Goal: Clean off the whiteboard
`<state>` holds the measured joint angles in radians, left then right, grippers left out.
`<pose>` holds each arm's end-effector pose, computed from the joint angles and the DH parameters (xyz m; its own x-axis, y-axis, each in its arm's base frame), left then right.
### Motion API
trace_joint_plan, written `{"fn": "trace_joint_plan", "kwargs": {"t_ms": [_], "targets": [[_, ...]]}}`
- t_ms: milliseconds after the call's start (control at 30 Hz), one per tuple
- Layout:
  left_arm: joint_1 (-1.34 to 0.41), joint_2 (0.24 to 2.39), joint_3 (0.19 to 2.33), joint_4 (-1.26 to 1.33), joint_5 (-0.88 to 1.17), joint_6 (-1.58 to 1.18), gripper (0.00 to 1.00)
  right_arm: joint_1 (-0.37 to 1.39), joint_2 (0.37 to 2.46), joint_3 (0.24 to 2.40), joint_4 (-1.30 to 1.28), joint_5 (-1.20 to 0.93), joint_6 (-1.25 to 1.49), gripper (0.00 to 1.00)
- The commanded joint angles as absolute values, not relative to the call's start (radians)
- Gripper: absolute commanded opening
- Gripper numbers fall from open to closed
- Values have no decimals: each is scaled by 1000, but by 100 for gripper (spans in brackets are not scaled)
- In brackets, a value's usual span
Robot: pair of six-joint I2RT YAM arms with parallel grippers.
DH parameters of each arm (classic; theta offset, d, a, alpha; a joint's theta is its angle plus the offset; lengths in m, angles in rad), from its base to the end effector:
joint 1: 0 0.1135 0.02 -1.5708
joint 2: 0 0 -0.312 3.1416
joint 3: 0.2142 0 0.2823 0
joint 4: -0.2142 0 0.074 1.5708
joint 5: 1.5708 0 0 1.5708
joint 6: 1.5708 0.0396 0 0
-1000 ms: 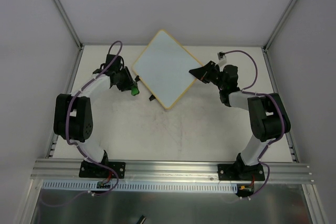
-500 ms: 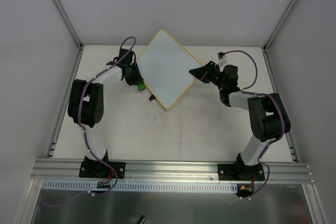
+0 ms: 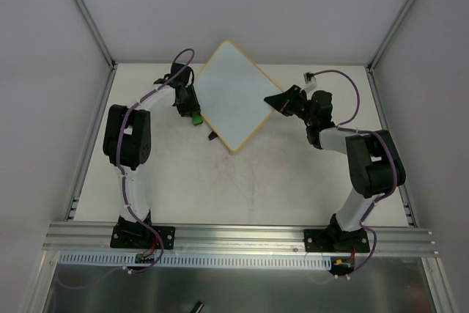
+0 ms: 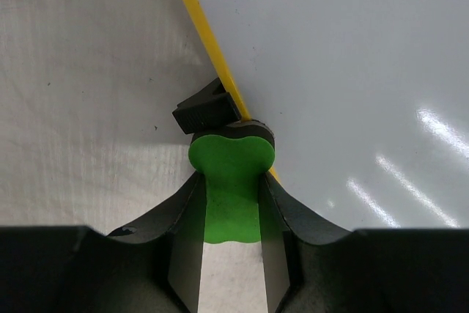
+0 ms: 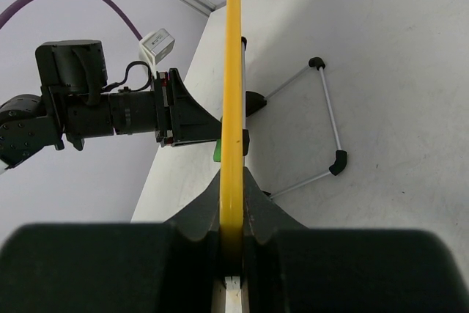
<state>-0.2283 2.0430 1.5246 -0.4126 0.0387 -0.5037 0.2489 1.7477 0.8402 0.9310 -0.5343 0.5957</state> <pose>0.4858 -0.1144 0.2157 -0.8044 -0.3083 -0.5079 -0.1594 0.9355 -0.3154 0.3828 0.1181 0.2428 -0.3769 0.4024 -0.8342 -0.5967 0.5834 0.5510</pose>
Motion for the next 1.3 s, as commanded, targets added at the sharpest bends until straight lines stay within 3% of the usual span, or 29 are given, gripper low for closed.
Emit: {"fn": "trace_joint_plan", "kwargs": {"t_ms": [0,500,1267], "targets": [[-225,2089,1584,-403,-52,-466,0,244,1736,867,1019,-563,603,0],[-256,2052,1575,-425,-224,-437,0,245,1740,865,1019,-566,604,0],[-334,1847,1387,-497,68,-423,0,245,1755,881,1019,-571,604,0]]}}
